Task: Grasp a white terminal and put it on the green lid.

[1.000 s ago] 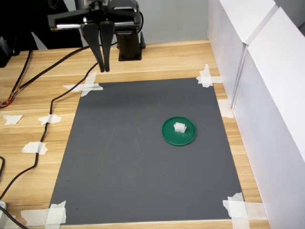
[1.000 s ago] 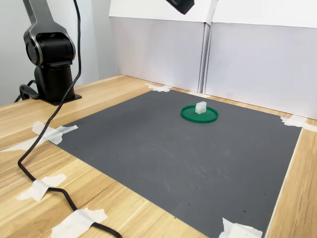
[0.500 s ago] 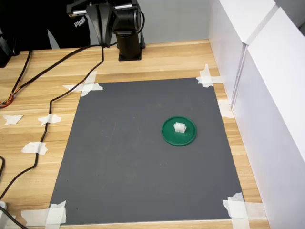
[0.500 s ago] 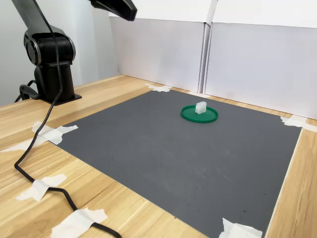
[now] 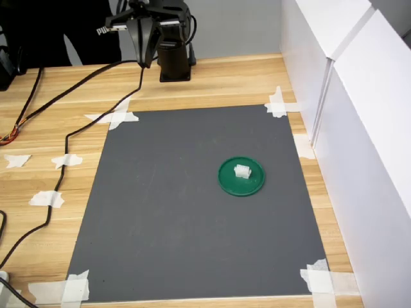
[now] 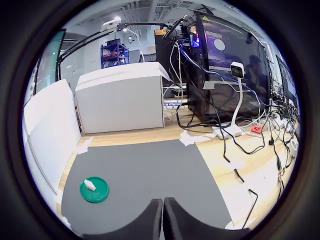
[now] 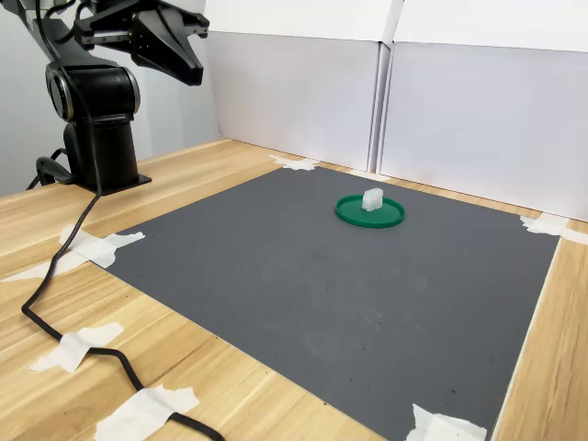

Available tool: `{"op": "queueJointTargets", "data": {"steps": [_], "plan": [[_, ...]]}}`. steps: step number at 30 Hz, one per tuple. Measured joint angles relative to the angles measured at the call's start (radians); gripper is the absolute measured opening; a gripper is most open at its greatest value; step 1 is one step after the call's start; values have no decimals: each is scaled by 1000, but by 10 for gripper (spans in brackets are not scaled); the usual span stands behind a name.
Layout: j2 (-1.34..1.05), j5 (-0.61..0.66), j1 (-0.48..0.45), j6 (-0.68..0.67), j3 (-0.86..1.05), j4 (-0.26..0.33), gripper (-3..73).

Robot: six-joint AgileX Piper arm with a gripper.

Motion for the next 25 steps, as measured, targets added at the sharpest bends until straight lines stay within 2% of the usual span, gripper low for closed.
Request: {"op": "queueJointTargets", "data": {"steps": [4,13,25], "plan": [[-65,1,18,0,87,0,-16],[-205,39,164,0,145,0,-16],[-231,45,173,0,145,0,-16]]}}
